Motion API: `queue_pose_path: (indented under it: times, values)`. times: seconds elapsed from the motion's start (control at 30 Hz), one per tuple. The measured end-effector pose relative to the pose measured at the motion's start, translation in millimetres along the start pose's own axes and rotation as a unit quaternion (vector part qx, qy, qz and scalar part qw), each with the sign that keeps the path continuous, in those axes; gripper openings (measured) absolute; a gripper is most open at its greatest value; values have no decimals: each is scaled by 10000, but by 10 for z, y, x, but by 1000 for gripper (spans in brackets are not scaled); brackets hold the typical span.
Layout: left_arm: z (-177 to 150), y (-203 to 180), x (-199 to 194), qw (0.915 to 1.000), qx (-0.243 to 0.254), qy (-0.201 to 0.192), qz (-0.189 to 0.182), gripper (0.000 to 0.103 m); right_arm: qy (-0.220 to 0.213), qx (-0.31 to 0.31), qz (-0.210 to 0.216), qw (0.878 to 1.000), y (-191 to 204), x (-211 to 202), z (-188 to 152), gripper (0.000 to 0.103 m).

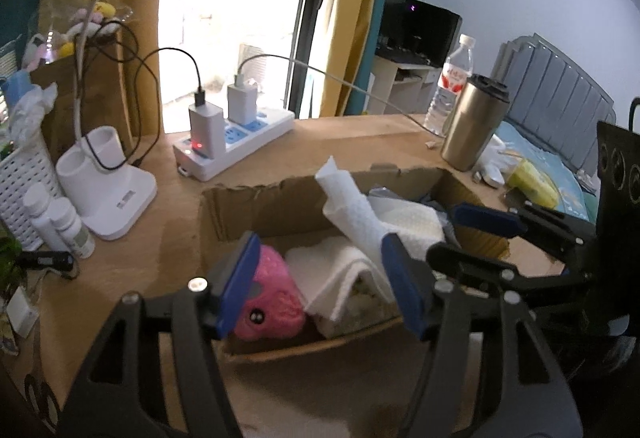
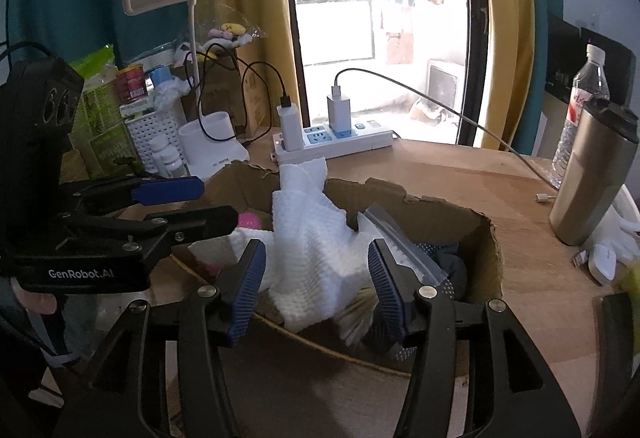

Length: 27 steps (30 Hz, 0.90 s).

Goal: Organize soft objects
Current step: 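Lower both towels into the box and open both grippers, then move both grippers back to the bubble wrap and brown teddy bear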

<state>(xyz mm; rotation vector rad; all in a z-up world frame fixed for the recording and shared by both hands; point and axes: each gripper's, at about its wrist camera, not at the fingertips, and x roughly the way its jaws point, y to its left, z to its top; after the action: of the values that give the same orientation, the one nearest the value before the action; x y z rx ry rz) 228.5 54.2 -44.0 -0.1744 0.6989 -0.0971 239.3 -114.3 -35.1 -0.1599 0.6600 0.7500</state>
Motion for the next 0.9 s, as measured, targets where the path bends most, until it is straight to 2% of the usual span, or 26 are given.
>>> queue_pose_path:
  times: [0.9]
  values:
    - [-389, 96, -602, 9996, -152, -205, 88, 65, -71, -156, -114, 9998, 370, -417, -193, 57]
